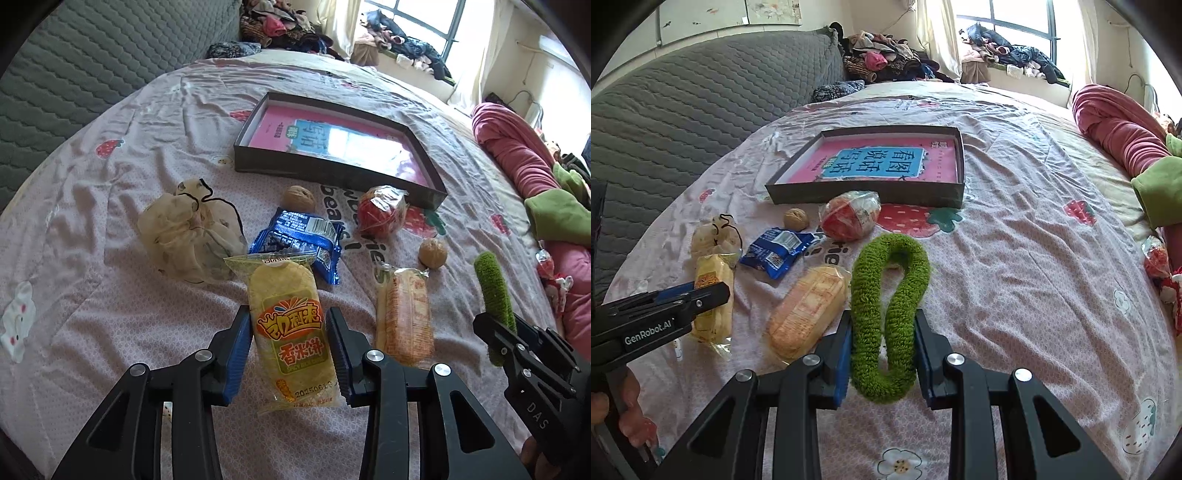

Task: Organize objects
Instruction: 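Grasp the green fuzzy ring with the right tool while the left tool grasps the yellow snack packet, then carry the yellow packet and green ring with both tools over the tray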

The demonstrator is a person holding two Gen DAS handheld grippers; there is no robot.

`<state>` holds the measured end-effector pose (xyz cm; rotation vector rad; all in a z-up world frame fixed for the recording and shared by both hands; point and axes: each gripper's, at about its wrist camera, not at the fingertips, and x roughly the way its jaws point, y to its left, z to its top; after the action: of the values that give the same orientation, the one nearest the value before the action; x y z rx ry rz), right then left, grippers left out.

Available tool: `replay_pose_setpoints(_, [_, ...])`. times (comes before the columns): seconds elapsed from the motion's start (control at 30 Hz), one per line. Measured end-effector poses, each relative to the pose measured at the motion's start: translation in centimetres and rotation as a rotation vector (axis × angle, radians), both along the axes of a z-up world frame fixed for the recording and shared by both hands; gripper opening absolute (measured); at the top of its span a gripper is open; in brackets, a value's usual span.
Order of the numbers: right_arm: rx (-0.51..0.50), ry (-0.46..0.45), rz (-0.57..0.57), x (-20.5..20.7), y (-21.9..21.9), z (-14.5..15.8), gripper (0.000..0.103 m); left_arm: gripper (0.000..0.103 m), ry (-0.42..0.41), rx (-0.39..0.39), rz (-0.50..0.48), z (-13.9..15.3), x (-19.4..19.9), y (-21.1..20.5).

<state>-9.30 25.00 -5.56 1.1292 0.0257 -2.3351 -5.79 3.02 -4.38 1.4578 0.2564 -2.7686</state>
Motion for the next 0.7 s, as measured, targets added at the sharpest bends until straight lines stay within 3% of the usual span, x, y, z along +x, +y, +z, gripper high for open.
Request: replay_pose_setpoints(0.7, [-0.022,0.038,0.014,0.8,-0.3,2.2,0.030,0.041,0.069,-0.017,-0.007,2.9,0.5,-0.1])
